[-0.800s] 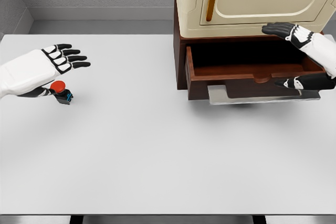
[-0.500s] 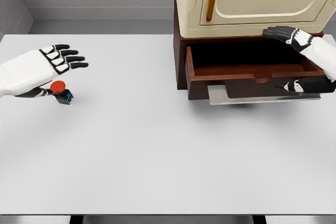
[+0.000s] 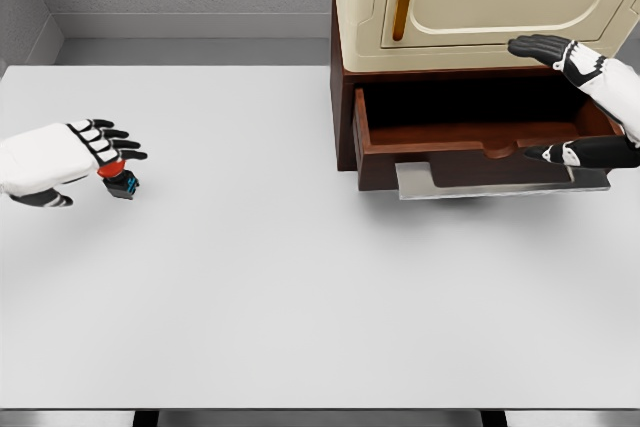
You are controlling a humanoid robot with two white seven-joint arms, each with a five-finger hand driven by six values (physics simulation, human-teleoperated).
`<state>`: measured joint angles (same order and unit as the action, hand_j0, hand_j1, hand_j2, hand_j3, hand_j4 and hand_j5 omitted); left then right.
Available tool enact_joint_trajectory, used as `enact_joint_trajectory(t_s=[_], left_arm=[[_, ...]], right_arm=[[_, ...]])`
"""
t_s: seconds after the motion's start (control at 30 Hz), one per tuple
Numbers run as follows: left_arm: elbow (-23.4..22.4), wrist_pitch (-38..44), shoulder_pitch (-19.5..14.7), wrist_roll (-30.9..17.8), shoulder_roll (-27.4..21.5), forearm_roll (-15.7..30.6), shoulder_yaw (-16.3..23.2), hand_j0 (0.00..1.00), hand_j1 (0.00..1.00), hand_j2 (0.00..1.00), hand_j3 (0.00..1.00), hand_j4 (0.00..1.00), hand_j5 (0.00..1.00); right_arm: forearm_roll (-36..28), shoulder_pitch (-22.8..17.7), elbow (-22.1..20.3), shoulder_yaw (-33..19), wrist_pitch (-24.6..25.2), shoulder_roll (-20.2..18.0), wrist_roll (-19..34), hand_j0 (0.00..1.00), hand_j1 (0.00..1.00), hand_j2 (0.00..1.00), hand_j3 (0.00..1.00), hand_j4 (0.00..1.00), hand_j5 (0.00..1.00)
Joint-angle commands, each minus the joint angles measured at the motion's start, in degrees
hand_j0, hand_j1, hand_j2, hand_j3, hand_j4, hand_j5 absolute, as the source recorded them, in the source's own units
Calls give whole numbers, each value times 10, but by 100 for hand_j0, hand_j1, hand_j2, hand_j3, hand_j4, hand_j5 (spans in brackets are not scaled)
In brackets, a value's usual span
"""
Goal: Put the switch into the drawer with left arm, and close the drawer with right arm
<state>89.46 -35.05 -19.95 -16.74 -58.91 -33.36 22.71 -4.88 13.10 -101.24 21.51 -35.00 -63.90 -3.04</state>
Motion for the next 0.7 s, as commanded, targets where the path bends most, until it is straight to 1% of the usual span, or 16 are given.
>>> enact_joint_trajectory(t_s=[0.0, 0.03, 0.1, 0.13, 0.2, 0.23, 0.37, 0.5, 0.53, 0.6, 0.63, 0.67], left_arm=[[-21, 1, -4, -27, 23, 1, 18, 100, 100, 100, 100, 100, 100], [-29, 1, -18, -27, 28, 1, 33, 100, 100, 100, 100, 100, 100], [-32, 1, -35, -27, 35, 2, 49, 100, 100, 100, 100, 100, 100], [-43, 1, -47, -27, 43, 2, 59, 100, 100, 100, 100, 100, 100], [-52, 1, -79, -27, 44, 3, 96, 100, 100, 100, 100, 100, 100], [-54, 1, -86, -27, 45, 3, 102, 100, 100, 100, 100, 100, 100], [-69, 1, -91, -27, 49, 3, 111, 100, 100, 100, 100, 100, 100], [-81, 1, -91, -27, 49, 3, 111, 100, 100, 100, 100, 100, 100], [-92, 1, -98, -27, 49, 4, 111, 100, 100, 100, 100, 100, 100], [-104, 1, -105, -27, 51, 5, 111, 100, 100, 100, 100, 100, 100], [-117, 1, -109, -27, 64, 4, 111, 100, 100, 100, 100, 100, 100], [-121, 1, -112, -27, 66, 4, 113, 100, 100, 100, 100, 100, 100]], right_arm=[[-3, 0, 0, -1, 0, -1, 0, 100, 100, 100, 100, 100, 100], [-3, 0, 0, -1, 0, -1, 0, 100, 100, 100, 100, 100, 100], [-3, 0, 0, -1, 0, -1, 0, 100, 100, 100, 100, 100, 100], [-3, 0, 0, -1, 0, -1, 0, 100, 100, 100, 100, 100, 100], [-3, 0, 1, -1, 0, -2, 0, 100, 100, 100, 100, 100, 100], [-3, 0, 2, -1, 0, -2, 0, 100, 100, 100, 100, 100, 100], [1, 0, 2, -1, 0, 1, 0, 100, 100, 100, 100, 100, 100], [6, -1, 4, -1, 0, 10, 1, 100, 100, 100, 100, 100, 100], [10, 0, 5, -1, 0, 18, 1, 100, 100, 100, 100, 100, 100], [10, 1, 27, -1, 0, 18, 1, 100, 100, 100, 100, 100, 100], [10, 2, 29, -2, 0, 18, 0, 100, 100, 100, 100, 100, 100], [11, 0, 27, -22, 0, 24, 1, 100, 100, 100, 100, 100, 100]])
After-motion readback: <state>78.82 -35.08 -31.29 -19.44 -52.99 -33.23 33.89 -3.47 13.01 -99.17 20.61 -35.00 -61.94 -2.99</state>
